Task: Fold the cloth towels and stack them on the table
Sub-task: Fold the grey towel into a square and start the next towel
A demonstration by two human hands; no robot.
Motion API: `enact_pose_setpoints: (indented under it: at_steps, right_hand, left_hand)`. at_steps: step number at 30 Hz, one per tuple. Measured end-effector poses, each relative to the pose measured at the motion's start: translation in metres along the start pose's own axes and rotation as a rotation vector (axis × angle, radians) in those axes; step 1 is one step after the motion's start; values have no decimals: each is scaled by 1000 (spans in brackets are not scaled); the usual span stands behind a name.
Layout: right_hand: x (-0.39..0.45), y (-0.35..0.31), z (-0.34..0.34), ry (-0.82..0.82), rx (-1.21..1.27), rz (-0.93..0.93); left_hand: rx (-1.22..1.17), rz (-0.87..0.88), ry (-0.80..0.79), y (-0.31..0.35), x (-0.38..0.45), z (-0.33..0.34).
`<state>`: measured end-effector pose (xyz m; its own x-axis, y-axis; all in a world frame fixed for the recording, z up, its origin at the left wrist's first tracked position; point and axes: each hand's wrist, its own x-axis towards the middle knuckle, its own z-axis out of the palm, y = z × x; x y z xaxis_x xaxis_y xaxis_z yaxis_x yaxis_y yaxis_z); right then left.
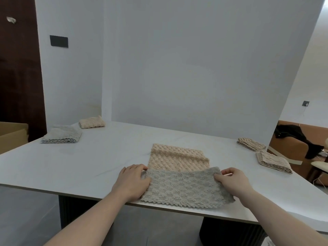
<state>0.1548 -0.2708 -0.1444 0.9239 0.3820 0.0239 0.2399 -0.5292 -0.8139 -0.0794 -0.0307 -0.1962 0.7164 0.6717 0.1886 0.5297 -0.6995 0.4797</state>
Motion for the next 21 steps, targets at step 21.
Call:
enact_pose_setpoints:
  at_steps: [21]
  right_hand:
    - [-41, -105, 66, -372, 424, -62]
  left_hand:
    - [-224, -8, 72, -2, 0, -3]
